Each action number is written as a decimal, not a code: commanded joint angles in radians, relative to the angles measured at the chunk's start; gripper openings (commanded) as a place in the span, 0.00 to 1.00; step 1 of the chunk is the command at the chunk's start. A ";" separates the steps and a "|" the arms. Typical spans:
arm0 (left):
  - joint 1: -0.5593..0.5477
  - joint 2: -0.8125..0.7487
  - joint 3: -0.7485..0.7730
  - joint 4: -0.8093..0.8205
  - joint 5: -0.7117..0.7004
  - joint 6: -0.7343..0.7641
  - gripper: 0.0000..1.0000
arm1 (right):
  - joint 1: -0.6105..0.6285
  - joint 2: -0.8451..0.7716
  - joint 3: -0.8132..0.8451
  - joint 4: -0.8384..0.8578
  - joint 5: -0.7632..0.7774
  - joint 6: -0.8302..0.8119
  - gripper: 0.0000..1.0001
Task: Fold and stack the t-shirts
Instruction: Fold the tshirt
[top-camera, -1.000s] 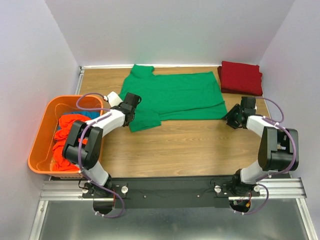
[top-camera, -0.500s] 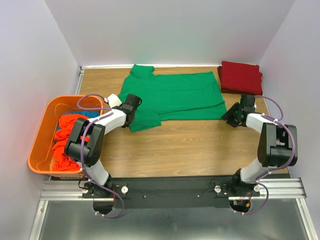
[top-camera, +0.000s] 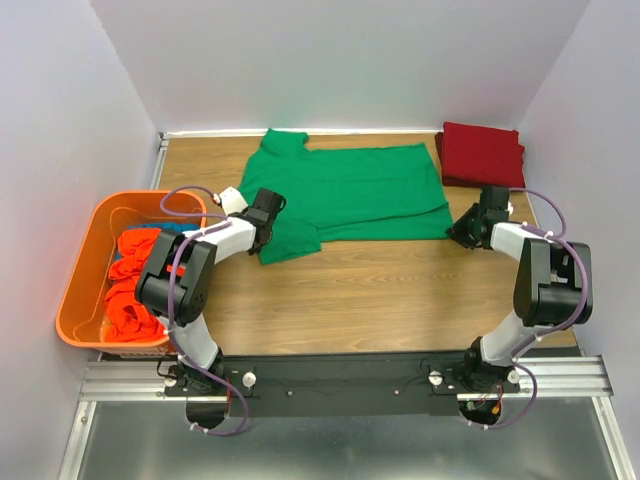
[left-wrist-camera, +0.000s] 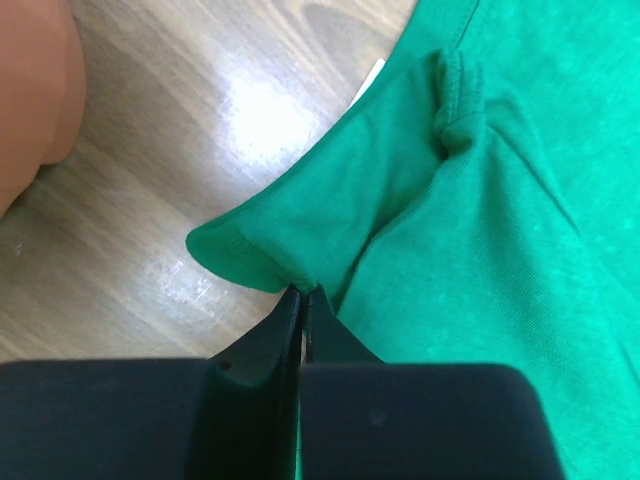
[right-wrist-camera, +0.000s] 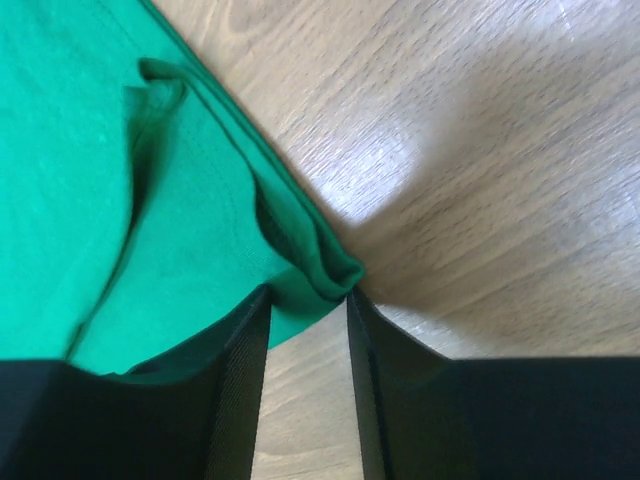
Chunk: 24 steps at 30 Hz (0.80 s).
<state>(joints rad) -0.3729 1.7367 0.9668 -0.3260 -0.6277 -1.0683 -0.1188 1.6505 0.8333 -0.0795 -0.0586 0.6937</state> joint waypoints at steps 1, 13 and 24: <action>0.014 -0.002 0.010 0.036 -0.038 0.051 0.00 | 0.001 0.029 0.027 0.023 0.042 0.013 0.27; 0.014 -0.137 -0.060 -0.028 -0.036 0.056 0.00 | -0.002 -0.122 -0.068 -0.049 0.008 0.039 0.02; -0.004 -0.302 -0.209 -0.065 0.003 0.004 0.00 | -0.059 -0.279 -0.132 -0.206 0.019 0.029 0.02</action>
<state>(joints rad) -0.3756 1.5093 0.7937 -0.3511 -0.6109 -1.0336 -0.1471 1.4143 0.7177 -0.1909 -0.0628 0.7254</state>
